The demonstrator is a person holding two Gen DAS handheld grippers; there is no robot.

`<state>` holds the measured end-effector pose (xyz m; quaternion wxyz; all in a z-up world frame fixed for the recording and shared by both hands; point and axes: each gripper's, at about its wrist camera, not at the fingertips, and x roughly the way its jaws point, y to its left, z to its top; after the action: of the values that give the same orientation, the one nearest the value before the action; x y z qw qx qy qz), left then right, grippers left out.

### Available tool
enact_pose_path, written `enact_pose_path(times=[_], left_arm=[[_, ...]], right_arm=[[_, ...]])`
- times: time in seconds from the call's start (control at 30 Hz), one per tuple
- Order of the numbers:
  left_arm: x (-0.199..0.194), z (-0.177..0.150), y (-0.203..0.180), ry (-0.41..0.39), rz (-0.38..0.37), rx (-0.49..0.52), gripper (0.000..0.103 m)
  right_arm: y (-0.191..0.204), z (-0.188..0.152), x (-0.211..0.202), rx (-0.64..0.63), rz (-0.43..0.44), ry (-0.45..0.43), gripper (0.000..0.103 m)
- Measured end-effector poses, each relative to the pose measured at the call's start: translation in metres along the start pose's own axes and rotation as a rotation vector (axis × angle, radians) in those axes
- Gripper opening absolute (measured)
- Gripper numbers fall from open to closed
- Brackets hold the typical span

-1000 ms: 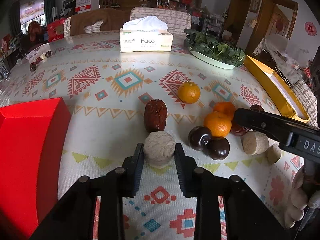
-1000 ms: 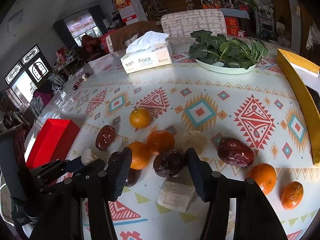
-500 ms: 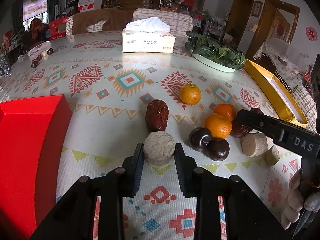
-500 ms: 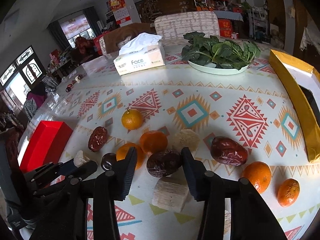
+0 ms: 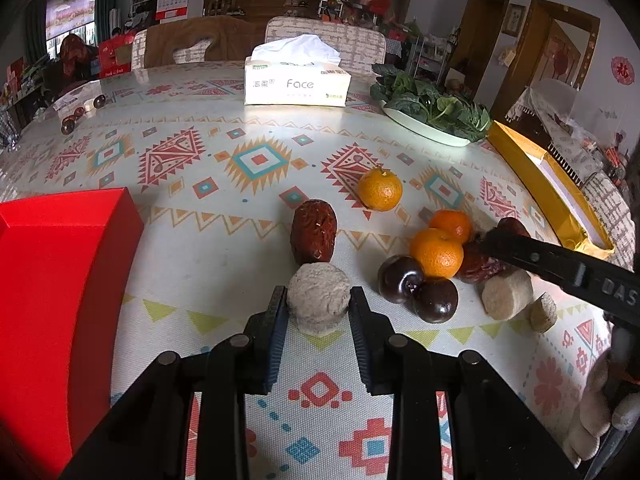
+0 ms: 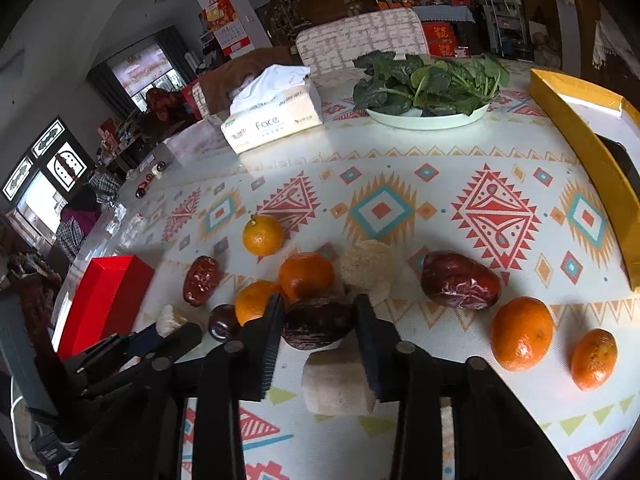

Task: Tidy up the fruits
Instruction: 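Close the left tool on the white cylinder while the right tool grasps the dark red date, then carry both items into the red tray and open both tools to release them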

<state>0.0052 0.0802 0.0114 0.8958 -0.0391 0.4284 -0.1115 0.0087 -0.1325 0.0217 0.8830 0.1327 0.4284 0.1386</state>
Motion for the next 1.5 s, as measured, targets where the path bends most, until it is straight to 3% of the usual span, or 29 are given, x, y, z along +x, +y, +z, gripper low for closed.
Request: enact_pose_path(times=[0.2,0.43,0.57,0.63,0.7,0.77,0.9,1.13,1.27,1.4,1.5], left_arm=[[0.0,0.0,0.002,-0.003,-0.002,-0.01,0.029],[0.0,0.0,0.001,-0.003,-0.001,-0.008,0.029],[-0.001,0.0,0.003,-0.005,-0.013,-0.019,0.029],[-0.001,0.0,0.005,-0.006,-0.025,-0.029,0.029],[-0.001,-0.001,0.006,-0.008,-0.035,-0.037,0.029],[-0.002,-0.001,0.008,-0.01,-0.044,-0.048,0.029],[-0.002,0.0,0.011,-0.011,-0.055,-0.06,0.029],[-0.002,-0.001,0.013,-0.014,-0.075,-0.076,0.029],[-0.003,-0.002,0.016,-0.017,-0.093,-0.093,0.029],[-0.003,-0.001,0.017,-0.016,-0.101,-0.093,0.029],[-0.003,-0.001,0.018,-0.016,-0.11,-0.1,0.029]], right_arm=[[0.01,-0.007,-0.016,-0.033,-0.018,-0.017,0.032],[0.025,-0.009,-0.007,-0.11,-0.078,-0.006,0.033],[0.03,-0.009,-0.003,-0.134,-0.103,-0.011,0.048],[0.033,-0.01,0.0,-0.165,-0.123,-0.011,0.048],[0.039,-0.011,0.001,-0.207,-0.144,0.004,0.02],[0.038,-0.01,-0.001,-0.198,-0.134,0.024,0.005],[0.031,-0.009,-0.018,-0.156,-0.091,-0.032,0.005],[0.027,-0.024,-0.035,-0.121,0.024,0.006,0.006],[0.033,-0.044,-0.041,-0.138,0.053,0.017,0.013],[0.033,-0.057,-0.039,-0.139,0.019,0.018,0.044],[0.035,-0.057,-0.028,-0.144,-0.007,0.023,0.044]])
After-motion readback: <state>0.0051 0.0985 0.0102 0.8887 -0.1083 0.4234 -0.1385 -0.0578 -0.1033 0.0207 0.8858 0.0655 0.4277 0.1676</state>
